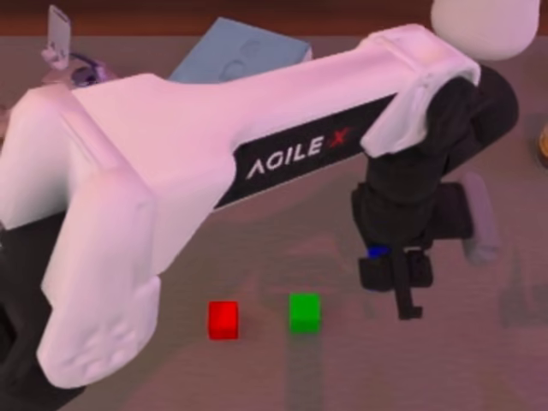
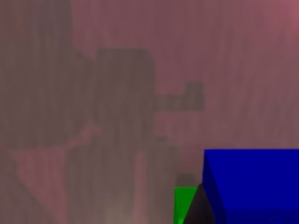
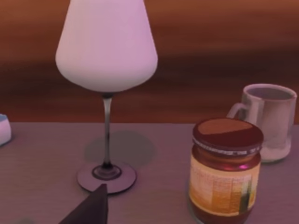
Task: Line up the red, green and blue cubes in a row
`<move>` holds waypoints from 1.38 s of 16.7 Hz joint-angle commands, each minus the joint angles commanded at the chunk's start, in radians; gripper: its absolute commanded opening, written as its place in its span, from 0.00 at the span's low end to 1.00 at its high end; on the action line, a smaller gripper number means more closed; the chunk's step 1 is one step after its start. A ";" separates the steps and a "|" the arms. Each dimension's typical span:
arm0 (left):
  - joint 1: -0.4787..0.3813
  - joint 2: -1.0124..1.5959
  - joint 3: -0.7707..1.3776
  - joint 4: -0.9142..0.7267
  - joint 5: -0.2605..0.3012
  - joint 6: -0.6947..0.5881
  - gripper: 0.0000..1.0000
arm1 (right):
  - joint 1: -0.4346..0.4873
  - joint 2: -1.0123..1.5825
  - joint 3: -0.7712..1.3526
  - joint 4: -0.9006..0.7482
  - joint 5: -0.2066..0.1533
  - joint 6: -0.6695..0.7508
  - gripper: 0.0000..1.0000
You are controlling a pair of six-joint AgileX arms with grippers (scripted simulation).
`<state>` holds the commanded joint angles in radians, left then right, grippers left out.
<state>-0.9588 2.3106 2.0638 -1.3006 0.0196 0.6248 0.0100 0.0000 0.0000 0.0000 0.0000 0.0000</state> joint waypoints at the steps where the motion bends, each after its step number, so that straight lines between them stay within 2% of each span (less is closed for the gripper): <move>1: 0.000 0.000 0.000 0.000 0.000 0.000 0.00 | 0.000 0.000 0.000 0.000 0.000 0.000 1.00; 6: 0.002 -0.001 -0.018 0.020 0.002 0.003 0.00 | 0.000 0.000 0.000 0.000 0.000 0.000 1.00; 13: -0.001 0.052 -0.180 0.235 0.001 -0.001 0.00 | 0.000 0.000 0.000 0.000 0.000 0.000 1.00; 17: -0.002 0.055 -0.185 0.239 0.001 -0.001 0.00 | 0.000 0.000 0.000 0.000 0.000 0.000 1.00; 23: -0.002 0.055 -0.185 0.239 0.001 -0.001 0.45 | 0.000 0.000 0.000 0.000 0.000 0.000 1.00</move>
<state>-0.9603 2.3652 1.8792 -1.0614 0.0202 0.6239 0.0100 0.0000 0.0000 0.0000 0.0000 0.0000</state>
